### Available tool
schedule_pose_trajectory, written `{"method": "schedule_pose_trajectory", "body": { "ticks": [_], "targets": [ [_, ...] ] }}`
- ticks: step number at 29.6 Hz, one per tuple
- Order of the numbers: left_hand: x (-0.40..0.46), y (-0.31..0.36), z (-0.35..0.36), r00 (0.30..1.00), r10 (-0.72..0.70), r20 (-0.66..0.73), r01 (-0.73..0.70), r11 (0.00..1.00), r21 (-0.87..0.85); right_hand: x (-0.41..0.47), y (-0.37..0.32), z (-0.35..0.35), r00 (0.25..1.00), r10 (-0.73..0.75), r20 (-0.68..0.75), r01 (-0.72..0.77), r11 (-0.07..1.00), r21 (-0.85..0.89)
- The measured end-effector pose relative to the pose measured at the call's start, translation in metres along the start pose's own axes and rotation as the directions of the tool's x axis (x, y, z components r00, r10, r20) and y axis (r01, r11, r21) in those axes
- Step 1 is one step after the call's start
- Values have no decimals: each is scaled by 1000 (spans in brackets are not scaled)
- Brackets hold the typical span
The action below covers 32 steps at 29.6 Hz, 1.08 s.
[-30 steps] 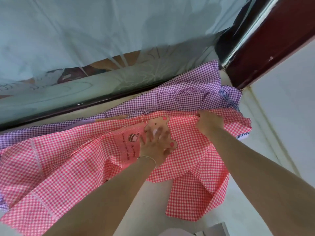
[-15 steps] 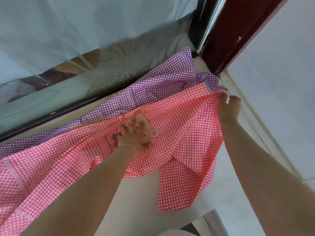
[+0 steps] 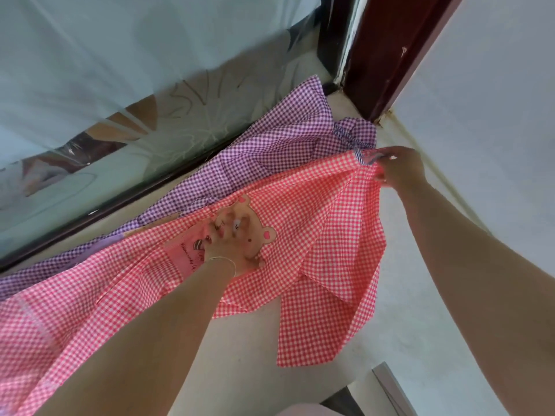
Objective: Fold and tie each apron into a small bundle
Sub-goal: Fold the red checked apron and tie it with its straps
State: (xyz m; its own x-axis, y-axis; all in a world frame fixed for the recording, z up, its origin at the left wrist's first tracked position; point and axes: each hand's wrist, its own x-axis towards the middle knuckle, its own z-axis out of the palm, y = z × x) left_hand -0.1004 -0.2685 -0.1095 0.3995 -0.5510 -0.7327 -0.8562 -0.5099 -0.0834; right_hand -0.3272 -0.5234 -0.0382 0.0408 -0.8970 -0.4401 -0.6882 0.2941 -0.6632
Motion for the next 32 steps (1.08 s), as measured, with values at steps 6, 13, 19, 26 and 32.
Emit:
{"method": "schedule_pose_trajectory", "body": {
  "ticks": [6,13,19,26,32],
  "targets": [
    [1,-1,2,1000,6,-4,-6,1000,-19,-9,-31,-40,942,-72,328,-21,962,272],
    [-4,-5,10,978,183,-98,-183,983,4,-2,-40,-64,970,-242,-17,234,952,-196],
    [-27,-5,33,909,222,-352,-248,968,-30,-33,51,10,925,381,18,-380,917,124],
    [-67,-39,67,833,180,-524,-255,964,-73,-70,71,40,930,365,-35,-367,928,-70],
    [-101,-83,103,835,132,-534,-231,965,-121,-96,35,68,935,-43,-353,-52,965,-256]
  ]
}}
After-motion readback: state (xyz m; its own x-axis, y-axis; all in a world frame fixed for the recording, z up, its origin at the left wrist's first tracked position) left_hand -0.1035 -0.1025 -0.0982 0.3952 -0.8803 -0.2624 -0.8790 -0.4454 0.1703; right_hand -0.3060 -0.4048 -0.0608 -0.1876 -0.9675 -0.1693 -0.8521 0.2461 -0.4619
